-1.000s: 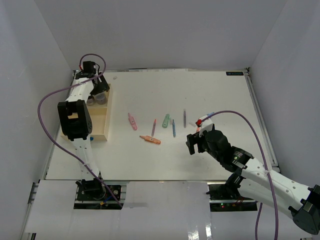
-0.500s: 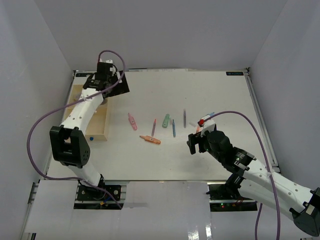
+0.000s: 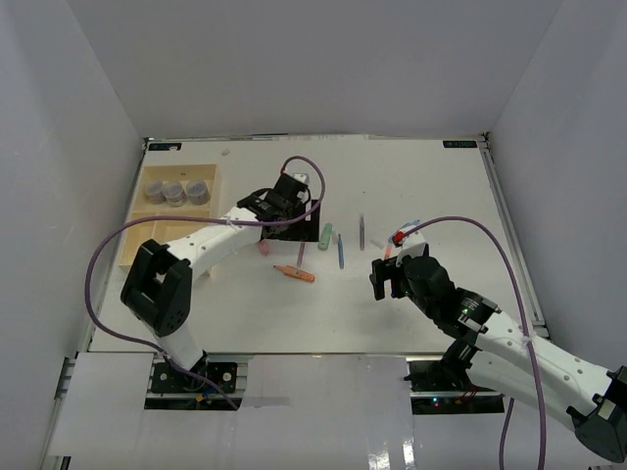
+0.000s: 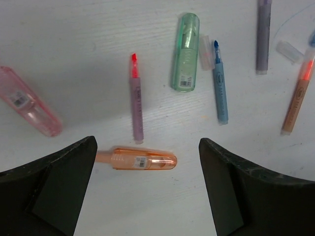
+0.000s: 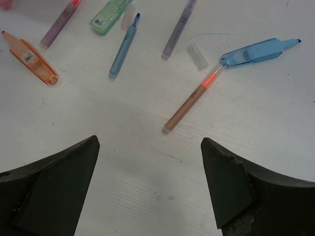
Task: Sort the stationery into containers
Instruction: Pick up the pen from the center of the board, then place the pen in the storage box.
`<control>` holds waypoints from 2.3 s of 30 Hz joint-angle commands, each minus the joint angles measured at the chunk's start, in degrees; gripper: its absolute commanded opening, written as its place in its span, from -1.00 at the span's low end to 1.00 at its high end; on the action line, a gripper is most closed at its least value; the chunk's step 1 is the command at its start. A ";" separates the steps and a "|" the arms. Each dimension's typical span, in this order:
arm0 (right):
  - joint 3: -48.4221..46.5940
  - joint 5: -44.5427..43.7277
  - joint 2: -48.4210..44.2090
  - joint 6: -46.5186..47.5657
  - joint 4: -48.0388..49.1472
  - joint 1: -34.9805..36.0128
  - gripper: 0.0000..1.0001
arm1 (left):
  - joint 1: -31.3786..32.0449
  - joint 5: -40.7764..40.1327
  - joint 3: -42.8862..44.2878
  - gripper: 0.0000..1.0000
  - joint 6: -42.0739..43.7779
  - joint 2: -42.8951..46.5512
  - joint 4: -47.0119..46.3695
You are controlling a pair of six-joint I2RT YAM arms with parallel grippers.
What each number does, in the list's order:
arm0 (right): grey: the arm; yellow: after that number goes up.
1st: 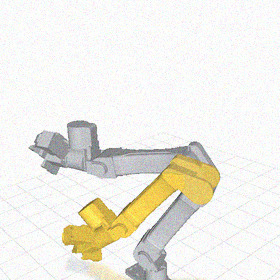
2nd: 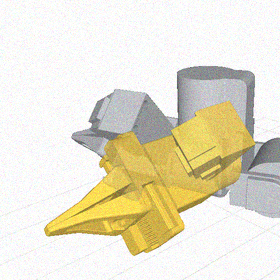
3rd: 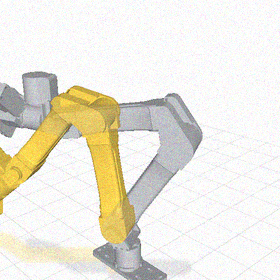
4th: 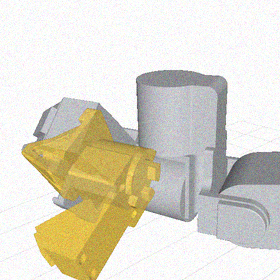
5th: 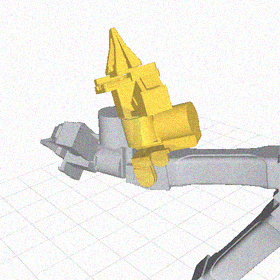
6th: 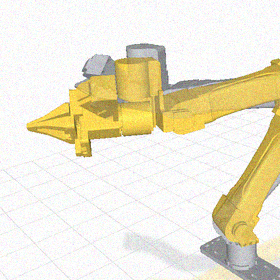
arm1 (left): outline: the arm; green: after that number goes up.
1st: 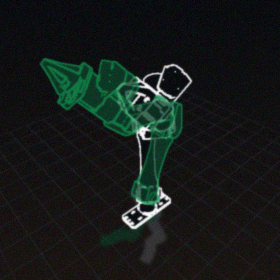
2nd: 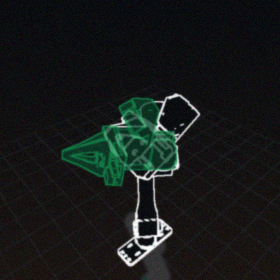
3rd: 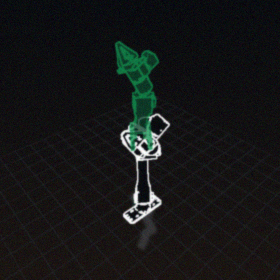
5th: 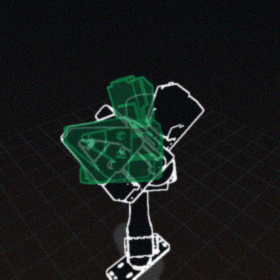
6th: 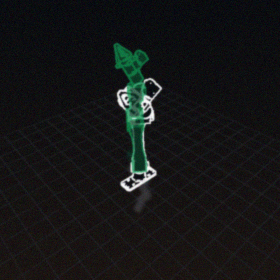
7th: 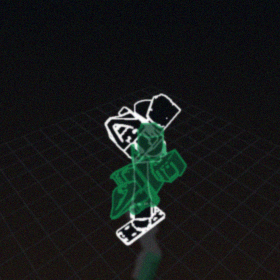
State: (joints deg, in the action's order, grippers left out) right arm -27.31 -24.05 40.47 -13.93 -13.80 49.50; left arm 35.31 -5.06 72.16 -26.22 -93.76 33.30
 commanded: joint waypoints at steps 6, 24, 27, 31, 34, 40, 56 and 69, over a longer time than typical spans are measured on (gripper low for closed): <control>-1.17 -1.35 -1.79 -2.32 -0.96 -0.28 0.81 | 4.77 -2.76 8.78 0.73 -0.50 -12.40 -3.24; 0.68 -2.14 -4.61 -3.56 -2.81 -0.28 0.81 | 7.76 -3.64 12.83 0.33 0.90 -21.47 -3.68; 0.77 -2.14 -4.61 -3.64 -2.81 -0.19 0.81 | 7.76 -4.08 13.53 0.31 1.08 -22.87 -3.59; 0.94 -1.96 -4.96 -3.82 -2.90 -0.19 0.81 | 7.84 -4.61 14.32 0.24 1.17 -24.54 -3.59; 0.94 -1.96 -5.31 -3.82 -2.98 -0.19 0.81 | 7.76 -5.22 14.94 0.20 1.34 -25.51 -3.59; 0.94 -2.40 -6.01 -3.82 -3.34 -0.19 0.81 | 7.84 -6.54 15.55 0.04 1.61 -25.87 -3.07; 0.50 -1.88 -6.37 -3.47 -3.42 -0.19 0.81 | 6.97 -8.99 16.26 -0.37 1.70 -16.03 -0.35; -0.90 2.42 -5.49 -0.83 -3.16 -0.19 0.81 | -19.01 -14.19 0.98 -0.35 2.22 6.99 2.29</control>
State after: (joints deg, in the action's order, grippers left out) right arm -26.37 -23.57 34.92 -15.88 -17.98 49.50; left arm 21.61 -16.16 77.19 -24.45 -90.98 33.06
